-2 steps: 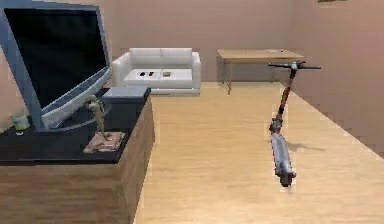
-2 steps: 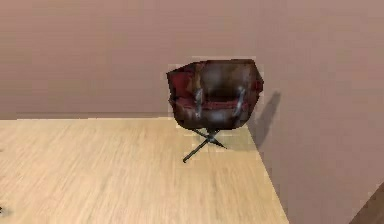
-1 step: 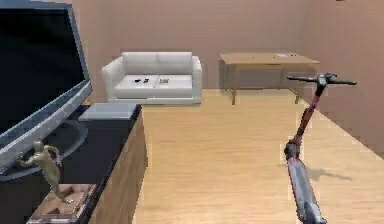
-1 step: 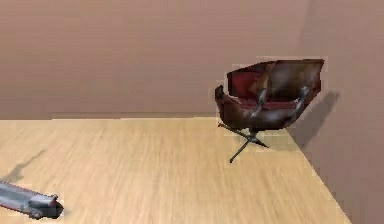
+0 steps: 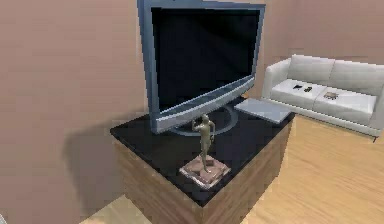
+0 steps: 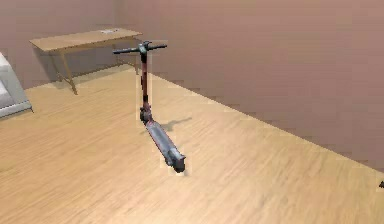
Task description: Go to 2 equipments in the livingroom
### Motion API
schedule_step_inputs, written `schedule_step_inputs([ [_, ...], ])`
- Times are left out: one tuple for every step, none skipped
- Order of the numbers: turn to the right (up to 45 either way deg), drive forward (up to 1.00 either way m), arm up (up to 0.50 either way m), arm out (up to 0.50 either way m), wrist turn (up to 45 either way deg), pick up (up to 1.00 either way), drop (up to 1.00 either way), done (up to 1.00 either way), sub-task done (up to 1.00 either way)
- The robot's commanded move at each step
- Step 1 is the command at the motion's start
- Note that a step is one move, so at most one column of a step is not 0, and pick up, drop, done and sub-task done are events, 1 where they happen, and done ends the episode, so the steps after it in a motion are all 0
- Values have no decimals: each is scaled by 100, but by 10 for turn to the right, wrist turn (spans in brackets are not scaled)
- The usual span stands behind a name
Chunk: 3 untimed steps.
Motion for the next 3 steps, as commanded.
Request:
schedule_step_inputs([
  [0,20,0,0,0,0,0,0,0],
  [0,0,0,0,0,0,0,0,100],
  [450,0,0,0,0,0,0,0,0],
])
